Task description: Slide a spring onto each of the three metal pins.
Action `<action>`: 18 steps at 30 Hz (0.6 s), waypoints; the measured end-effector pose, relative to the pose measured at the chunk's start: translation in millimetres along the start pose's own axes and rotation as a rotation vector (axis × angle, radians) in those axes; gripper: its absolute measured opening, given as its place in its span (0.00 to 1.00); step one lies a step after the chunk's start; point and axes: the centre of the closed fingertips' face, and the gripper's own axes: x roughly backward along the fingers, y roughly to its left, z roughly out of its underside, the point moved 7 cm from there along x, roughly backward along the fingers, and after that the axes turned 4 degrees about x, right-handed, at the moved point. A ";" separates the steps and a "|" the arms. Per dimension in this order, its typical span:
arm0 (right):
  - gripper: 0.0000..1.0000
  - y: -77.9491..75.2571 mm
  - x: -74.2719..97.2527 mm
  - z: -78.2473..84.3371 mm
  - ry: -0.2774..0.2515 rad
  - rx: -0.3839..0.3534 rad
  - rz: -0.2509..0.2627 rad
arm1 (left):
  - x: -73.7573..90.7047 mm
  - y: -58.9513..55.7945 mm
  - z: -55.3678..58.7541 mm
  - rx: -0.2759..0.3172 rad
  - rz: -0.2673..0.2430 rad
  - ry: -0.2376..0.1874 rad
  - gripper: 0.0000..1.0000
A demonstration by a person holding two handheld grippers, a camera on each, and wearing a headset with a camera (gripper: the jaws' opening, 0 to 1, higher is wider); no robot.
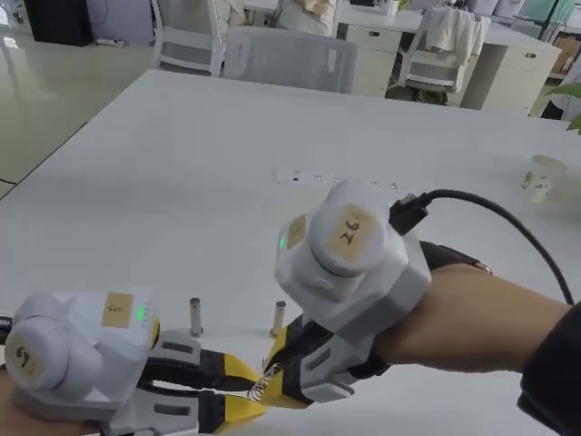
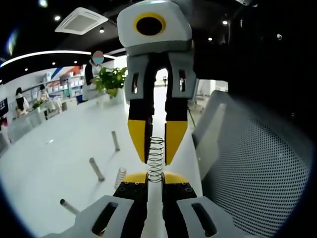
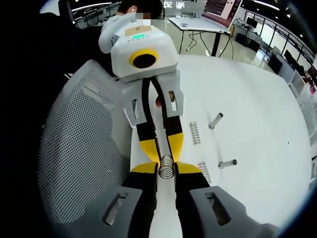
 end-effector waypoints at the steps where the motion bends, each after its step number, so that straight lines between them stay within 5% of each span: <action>1: 0.10 0.3 -1.0 0.4 0.004 0.001 -0.001 | -0.1 -0.1 -0.6 0.003 0.001 -0.002 0.02; 18: 0.08 1.0 -4.5 2.2 0.034 0.009 -0.004 | -2.6 -1.7 0.3 -0.008 0.007 0.019 0.02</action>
